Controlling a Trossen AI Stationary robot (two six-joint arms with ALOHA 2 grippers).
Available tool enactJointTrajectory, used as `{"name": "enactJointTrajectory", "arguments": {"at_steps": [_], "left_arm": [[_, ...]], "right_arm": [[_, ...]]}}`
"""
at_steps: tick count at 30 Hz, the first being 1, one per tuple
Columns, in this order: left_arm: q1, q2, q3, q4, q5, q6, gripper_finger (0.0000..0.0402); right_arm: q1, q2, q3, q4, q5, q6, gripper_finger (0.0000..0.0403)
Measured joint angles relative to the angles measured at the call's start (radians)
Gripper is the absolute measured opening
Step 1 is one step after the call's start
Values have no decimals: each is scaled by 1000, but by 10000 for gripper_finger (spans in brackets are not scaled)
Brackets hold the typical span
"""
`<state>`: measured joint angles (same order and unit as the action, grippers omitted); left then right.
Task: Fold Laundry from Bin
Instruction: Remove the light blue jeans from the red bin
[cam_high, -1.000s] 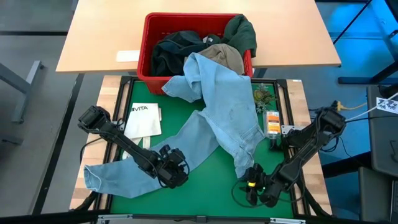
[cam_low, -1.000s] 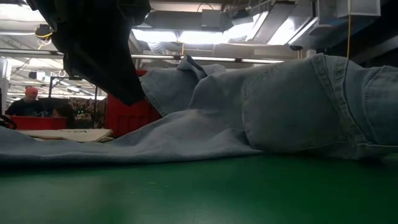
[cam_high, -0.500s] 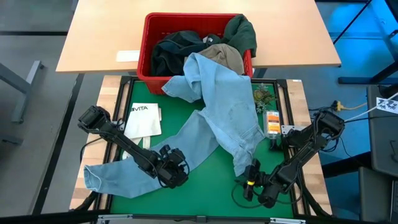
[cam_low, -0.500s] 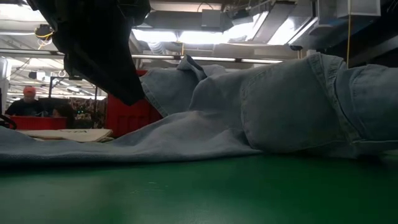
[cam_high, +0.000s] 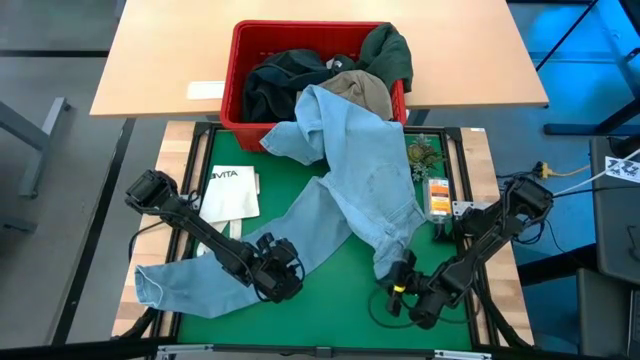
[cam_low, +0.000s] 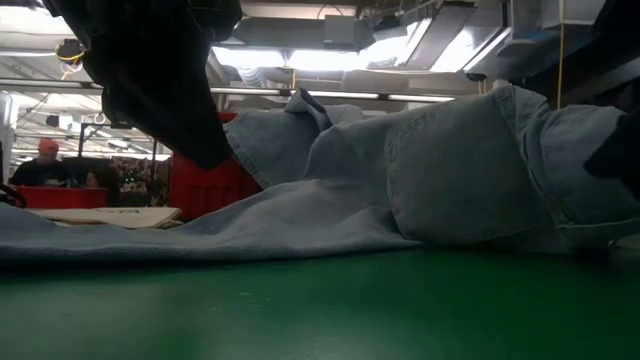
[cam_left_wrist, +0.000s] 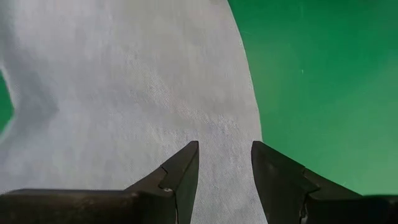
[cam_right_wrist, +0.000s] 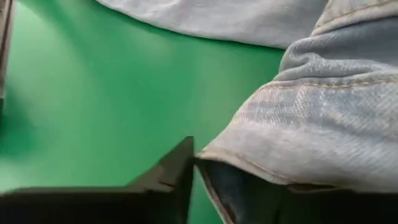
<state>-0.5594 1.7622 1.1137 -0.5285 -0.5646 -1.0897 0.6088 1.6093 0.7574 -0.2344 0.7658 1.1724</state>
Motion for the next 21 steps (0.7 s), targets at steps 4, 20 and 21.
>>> {"name": "enactJointTrajectory", "arguments": {"at_steps": [4, 20, 21], "left_arm": [[-7, 0, 0, 0, 74, 0, 141], [-85, 81, 2, -92, 123, -171, 141], [-89, 89, 2, -92, 129, -182, 141]], "right_arm": [[-2, -1, 0, -2, -36, -8, 13], [-1, -239, 2, -192, -203, -27, 4], [-1, -261, 2, -219, -225, -26, 4]]}}
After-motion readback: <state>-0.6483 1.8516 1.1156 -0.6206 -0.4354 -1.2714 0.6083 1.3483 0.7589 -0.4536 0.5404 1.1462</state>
